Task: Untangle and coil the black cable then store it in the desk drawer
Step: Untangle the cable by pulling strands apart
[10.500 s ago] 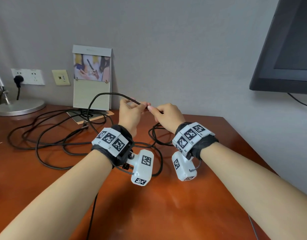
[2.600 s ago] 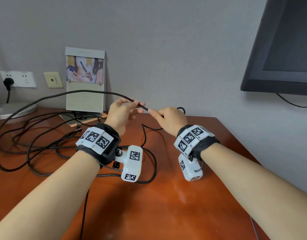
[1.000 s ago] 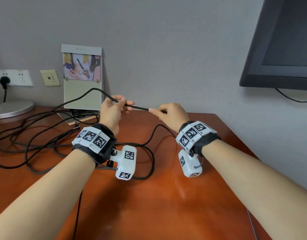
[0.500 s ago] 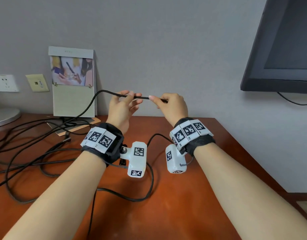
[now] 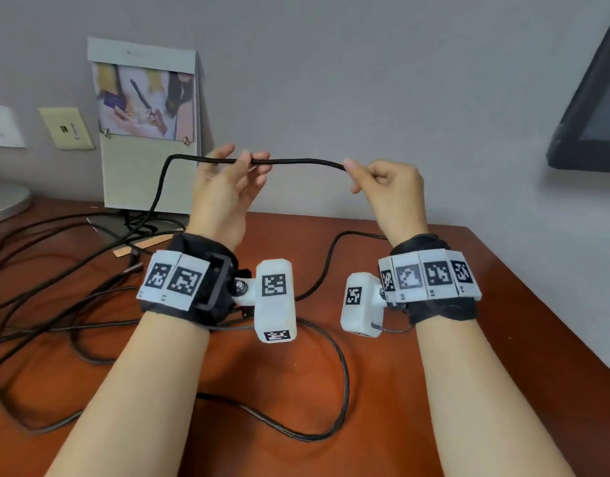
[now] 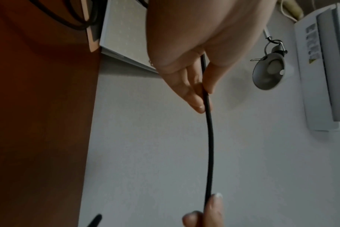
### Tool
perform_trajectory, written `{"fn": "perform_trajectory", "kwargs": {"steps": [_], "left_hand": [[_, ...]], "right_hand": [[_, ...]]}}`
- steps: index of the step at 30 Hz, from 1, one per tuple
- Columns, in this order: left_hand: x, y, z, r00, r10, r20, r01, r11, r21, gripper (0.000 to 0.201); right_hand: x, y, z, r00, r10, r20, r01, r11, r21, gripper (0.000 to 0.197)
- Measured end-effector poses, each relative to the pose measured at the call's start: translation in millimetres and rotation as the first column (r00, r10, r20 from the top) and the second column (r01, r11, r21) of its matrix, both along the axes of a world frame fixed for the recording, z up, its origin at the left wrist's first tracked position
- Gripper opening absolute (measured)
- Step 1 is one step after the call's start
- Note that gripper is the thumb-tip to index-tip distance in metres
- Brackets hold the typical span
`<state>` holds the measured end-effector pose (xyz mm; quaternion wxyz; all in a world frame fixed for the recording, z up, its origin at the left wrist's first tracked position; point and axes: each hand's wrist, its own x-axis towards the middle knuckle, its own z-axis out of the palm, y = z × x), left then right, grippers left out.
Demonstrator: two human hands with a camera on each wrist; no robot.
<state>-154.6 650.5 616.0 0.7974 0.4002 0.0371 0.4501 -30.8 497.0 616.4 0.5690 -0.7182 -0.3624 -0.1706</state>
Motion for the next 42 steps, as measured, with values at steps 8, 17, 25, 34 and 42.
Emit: {"fn": "perform_trajectory", "kwargs": {"steps": [8,17,25,34,42], "left_hand": [[3,-15,-2,0.998,-0.008,-0.064,0.011,0.999,0.052,0.027],[-6,1,2,0.993,0.099,-0.071,-0.096,0.994,0.051,0.026],[7,-24,-3,0.985,-0.002,-0.172,0.036,0.980,0.195,0.006],[1,-13,0,0.985,0.114,-0.127,-0.101,0.989,0.108,0.009],[11,-40,-3,0.979,-0.066,-0.193,0.099,0.981,0.167,0.008]], "right_hand": [[-5,10,-9,0.998,0.047,0.031,-0.046,0.997,-0.058,0.041],[-13,6,-4,0.993,0.070,0.094,-0.050,0.977,-0.207,0.045],[-21,14,-3,0.987,0.102,0.126,-0.069,0.966,-0.248,0.041],[-14,5,-1,0.993,0.103,0.062,-0.094,0.986,-0.136,0.042],[-16,5,3,0.985,0.142,0.097,-0.128,0.982,-0.137,0.041]]}}
